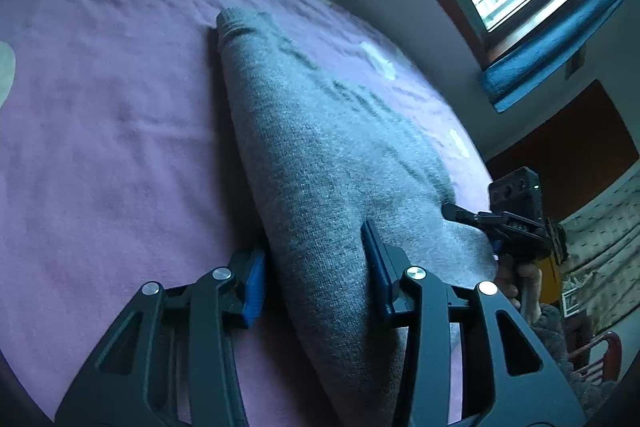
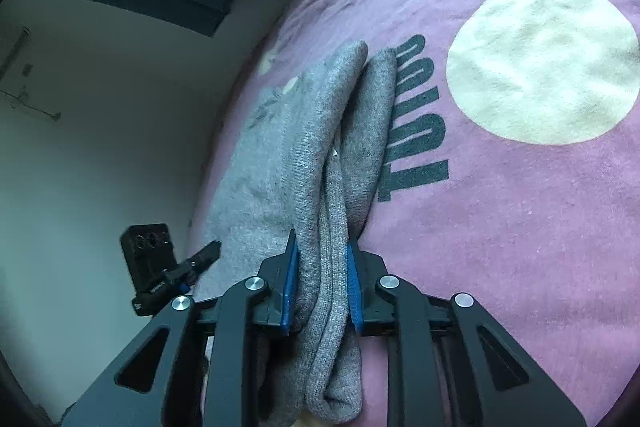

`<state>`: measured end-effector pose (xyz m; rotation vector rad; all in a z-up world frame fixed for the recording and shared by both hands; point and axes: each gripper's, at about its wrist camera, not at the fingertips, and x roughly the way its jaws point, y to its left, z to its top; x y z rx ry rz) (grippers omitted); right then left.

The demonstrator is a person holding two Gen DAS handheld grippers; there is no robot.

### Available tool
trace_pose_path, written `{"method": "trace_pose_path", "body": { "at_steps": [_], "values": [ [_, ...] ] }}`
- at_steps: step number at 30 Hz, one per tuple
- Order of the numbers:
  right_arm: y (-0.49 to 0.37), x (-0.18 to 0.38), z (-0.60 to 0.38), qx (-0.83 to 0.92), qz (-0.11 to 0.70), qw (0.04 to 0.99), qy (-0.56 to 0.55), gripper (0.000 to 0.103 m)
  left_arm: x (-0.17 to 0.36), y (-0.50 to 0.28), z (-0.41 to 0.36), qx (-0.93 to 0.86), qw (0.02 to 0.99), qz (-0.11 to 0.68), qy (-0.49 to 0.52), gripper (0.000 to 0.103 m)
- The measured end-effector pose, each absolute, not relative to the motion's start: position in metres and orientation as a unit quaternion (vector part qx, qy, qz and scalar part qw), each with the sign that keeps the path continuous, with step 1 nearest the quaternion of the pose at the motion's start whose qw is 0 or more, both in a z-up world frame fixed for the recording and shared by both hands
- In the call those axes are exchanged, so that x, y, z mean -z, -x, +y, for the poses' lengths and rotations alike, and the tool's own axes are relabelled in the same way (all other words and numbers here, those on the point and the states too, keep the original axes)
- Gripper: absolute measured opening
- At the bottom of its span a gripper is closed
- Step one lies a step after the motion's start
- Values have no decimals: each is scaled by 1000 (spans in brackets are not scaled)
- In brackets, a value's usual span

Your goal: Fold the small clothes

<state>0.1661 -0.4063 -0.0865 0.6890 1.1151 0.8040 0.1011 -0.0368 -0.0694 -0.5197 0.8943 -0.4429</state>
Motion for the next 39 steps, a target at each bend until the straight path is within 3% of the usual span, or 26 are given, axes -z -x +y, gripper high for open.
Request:
{"method": "trace_pose_path", "body": {
  "at_steps": [2,3,4,7,8,9,10,11,15,16,18,21,26,30,39],
  "values": [
    [-168,87,-412,-364,501,718,-316,28,67,-105,-33,200,849,422,247,57],
    [-170,88,-416,-361,500,719,-321,35,68,-108,-30,193,851,419,249,59],
    [-174,89,-418,-358,498,719,-327,36,69,-111,-27,188,852,420,250,60],
    [-188,89,-419,-352,497,722,-330,42,74,-125,-23,184,845,427,264,59],
    [-192,88,-418,-350,496,723,-329,42,75,-128,-23,185,846,427,262,48],
    [-194,88,-416,-349,496,724,-328,41,75,-132,-24,189,845,427,258,44],
    [-199,88,-412,-349,499,726,-321,37,76,-135,-25,190,845,429,256,41],
    [-201,88,-407,-347,505,727,-311,24,75,-137,-27,190,845,430,255,40],
    [-209,82,-405,-341,495,740,-302,24,69,-144,-29,193,848,425,251,43],
    [-210,81,-407,-339,491,742,-307,25,69,-147,-28,190,849,424,253,51],
    [-218,82,-414,-329,487,741,-325,36,70,-154,-27,179,850,425,256,56],
    [-224,86,-422,-327,483,737,-341,40,70,-169,-28,171,852,428,249,56],
    [-237,89,-423,-324,480,738,-345,40,71,-189,-31,158,856,435,229,34],
    [-243,96,-427,-306,491,745,-333,15,76,-198,-26,156,855,432,241,26],
    [-244,101,-450,-288,471,752,-361,11,81,-201,-20,162,857,426,241,25]
  ]
}}
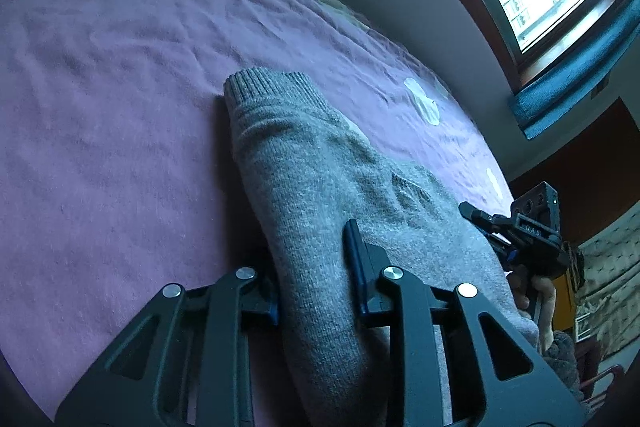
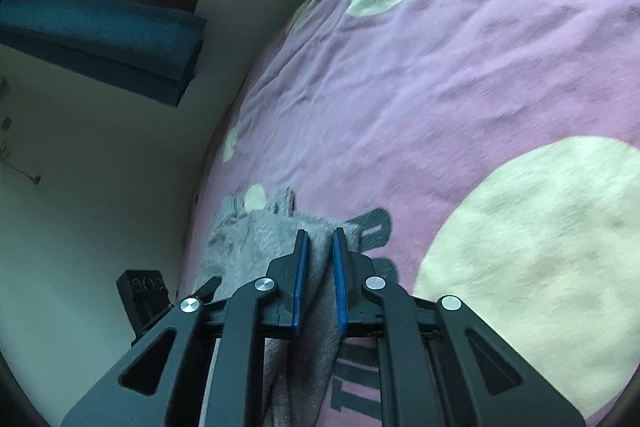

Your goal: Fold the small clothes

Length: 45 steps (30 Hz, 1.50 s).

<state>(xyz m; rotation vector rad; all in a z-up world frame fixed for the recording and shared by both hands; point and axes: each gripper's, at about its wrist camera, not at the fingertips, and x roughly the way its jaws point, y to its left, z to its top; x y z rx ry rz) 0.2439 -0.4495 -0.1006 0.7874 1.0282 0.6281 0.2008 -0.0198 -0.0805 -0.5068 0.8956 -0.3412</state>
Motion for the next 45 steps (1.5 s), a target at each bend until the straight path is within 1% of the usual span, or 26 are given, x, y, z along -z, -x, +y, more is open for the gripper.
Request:
{"method": "trace_pose_path", "body": {
  "at_steps": [3,5,6,8,9,10,11,12,15,17,25,28,30,32,33,34,35,36,38,40,45],
  "values": [
    [-247,99,-451,-284,469,754,-362,11,79,-200,-19,164,856,423,246,27],
    [-249,100,-454,-279,467,752,-373,12,78,-197,-18,170,853,422,257,34],
    [-247,100,-458,-276,465,752,-377,14,77,-195,-17,172,851,421,263,38],
    [-241,98,-462,-273,466,752,-377,17,74,-188,-16,176,847,421,272,57],
    [-238,97,-462,-273,468,751,-378,22,71,-182,-16,176,846,422,274,62],
    [-232,94,-464,-276,467,750,-379,27,67,-174,-16,177,846,421,276,72],
    [-226,91,-466,-282,463,749,-381,36,65,-166,-15,175,846,421,276,77],
    [-221,89,-467,-286,459,750,-381,46,63,-160,-15,172,846,421,277,77],
    [-199,81,-468,-295,457,751,-374,63,62,-135,-12,167,843,422,287,78],
    [-183,78,-465,-304,462,748,-367,64,65,-120,-9,164,838,423,303,78],
    [-116,78,-453,-359,491,709,-358,65,65,-58,-15,190,815,415,357,79],
    [-100,77,-453,-359,497,714,-339,65,69,-44,-27,208,808,425,350,79],
    [-92,76,-452,-355,498,718,-331,65,67,-40,-36,209,819,426,324,79],
    [-87,76,-451,-358,502,717,-325,65,67,-41,-39,201,825,425,313,76],
    [-84,76,-449,-357,506,718,-317,59,67,-44,-40,200,826,424,312,73],
    [-83,78,-446,-354,513,717,-311,52,67,-45,-41,199,827,425,309,60],
    [-79,82,-445,-352,522,713,-308,38,70,-49,-44,200,825,433,303,50],
    [-78,87,-444,-353,528,707,-310,23,72,-51,-45,197,824,440,298,37],
    [-74,92,-446,-355,528,698,-330,18,72,-51,-46,191,827,443,288,28],
    [-72,92,-447,-363,523,688,-348,16,66,-51,-48,190,834,438,276,24],
    [-68,90,-446,-368,519,690,-345,15,62,-50,-51,187,846,432,249,22]
  ]
}}
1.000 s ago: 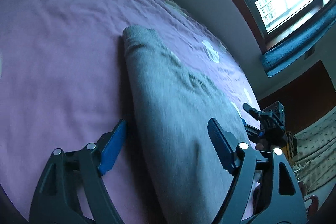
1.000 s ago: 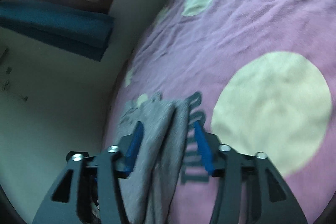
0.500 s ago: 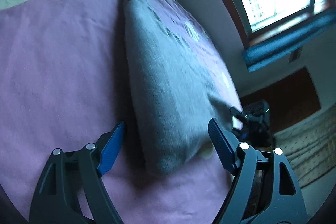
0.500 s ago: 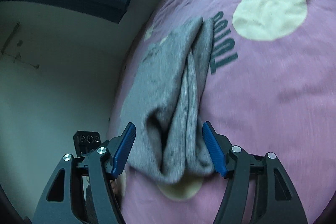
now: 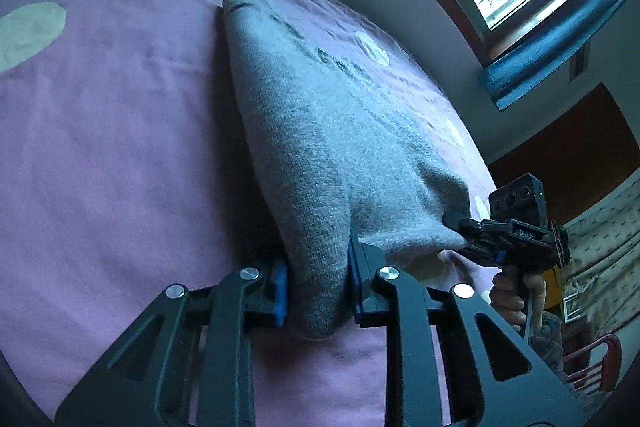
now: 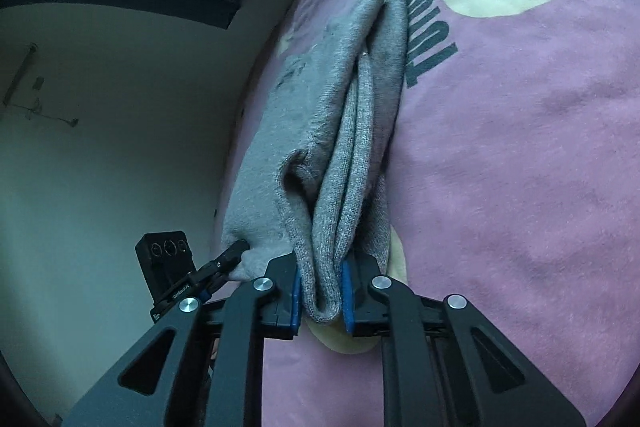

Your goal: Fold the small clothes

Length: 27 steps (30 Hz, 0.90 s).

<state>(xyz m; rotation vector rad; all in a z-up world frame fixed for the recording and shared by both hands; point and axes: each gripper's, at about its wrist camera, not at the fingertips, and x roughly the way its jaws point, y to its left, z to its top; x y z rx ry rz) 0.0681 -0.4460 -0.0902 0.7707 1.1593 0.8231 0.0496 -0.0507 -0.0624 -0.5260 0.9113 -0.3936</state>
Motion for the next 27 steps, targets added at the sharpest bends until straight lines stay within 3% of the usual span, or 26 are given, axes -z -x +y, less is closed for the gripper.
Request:
{"method": "trace_pose_path", "body": {
  "at_steps": [10,27],
  "values": [
    [-74,99,-450,-372,516,684,-357,15,63,-46,-64,165,870,422,195,29],
    [-74,99,-453,-373,511,689,-354,14,65,-44,-64,154,876,416,190,35]
  ]
}}
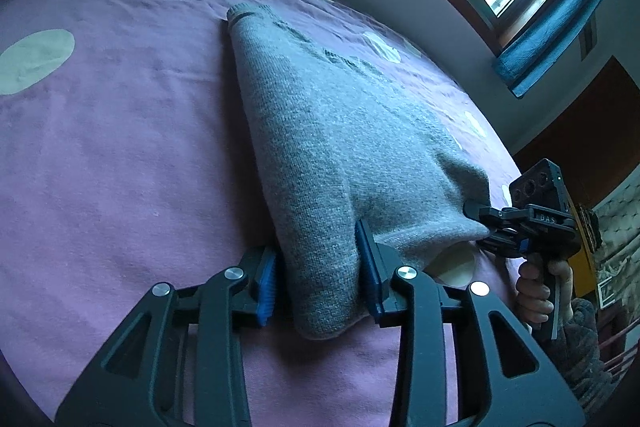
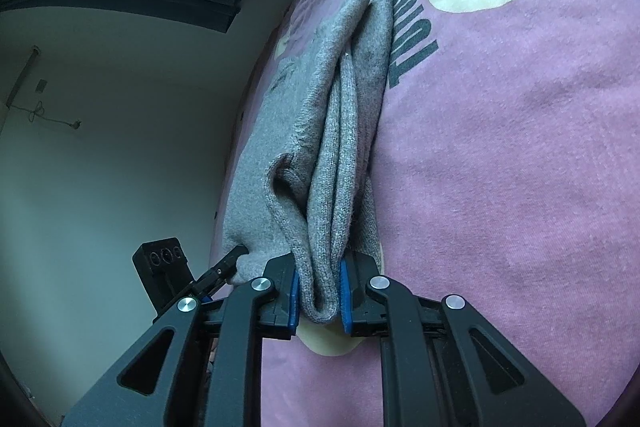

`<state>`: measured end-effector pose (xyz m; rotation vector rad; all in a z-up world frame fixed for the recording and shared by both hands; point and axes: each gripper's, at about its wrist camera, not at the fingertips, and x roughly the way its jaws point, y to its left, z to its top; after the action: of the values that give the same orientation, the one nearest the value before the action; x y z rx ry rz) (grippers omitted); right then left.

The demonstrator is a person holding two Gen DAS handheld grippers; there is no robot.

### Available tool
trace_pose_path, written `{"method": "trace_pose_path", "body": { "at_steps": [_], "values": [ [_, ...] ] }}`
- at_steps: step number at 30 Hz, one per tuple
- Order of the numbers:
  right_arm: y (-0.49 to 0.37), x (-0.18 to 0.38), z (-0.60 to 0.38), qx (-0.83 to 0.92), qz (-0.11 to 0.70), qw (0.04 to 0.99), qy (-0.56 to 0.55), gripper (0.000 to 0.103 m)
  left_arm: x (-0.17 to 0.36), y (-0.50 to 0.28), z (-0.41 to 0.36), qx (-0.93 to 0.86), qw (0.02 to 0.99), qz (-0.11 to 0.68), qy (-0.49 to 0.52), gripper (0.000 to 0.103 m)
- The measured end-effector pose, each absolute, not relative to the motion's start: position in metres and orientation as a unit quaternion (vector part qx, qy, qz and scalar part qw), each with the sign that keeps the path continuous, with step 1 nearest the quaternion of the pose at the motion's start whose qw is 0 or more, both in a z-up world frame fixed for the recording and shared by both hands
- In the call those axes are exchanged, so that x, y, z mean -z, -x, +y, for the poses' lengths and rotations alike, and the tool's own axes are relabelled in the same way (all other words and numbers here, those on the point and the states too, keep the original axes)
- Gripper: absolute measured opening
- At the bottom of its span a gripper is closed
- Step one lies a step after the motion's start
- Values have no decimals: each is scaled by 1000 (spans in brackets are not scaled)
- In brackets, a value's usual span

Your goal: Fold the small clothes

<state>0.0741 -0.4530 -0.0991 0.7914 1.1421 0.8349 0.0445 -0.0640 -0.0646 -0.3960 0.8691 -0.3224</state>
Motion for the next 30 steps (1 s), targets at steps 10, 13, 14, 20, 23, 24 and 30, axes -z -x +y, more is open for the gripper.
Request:
{"method": "trace_pose_path", "body": {
  "at_steps": [10,13,14,20,23,24,30],
  "values": [
    [-76,101,-459,-373,509,686,-362,15,64,-43,-63,145,879,413,188,41],
    [-77,102,-463,-374,509,683,-367,16,63,-41,-63,139,882,411,184,43],
    [-78,102,-465,-374,508,683,-368,17,63,-40,-63,136,883,411,183,45],
    [-78,102,-472,-369,506,684,-374,21,61,-36,-58,118,887,407,182,56],
    [-78,101,-474,-365,505,688,-373,24,60,-32,-57,106,891,404,178,62],
    [-78,100,-474,-363,505,689,-372,25,59,-31,-56,101,893,402,177,63],
    [-74,89,-472,-341,501,719,-341,36,54,-18,-58,76,902,393,162,76]
  ]
}}
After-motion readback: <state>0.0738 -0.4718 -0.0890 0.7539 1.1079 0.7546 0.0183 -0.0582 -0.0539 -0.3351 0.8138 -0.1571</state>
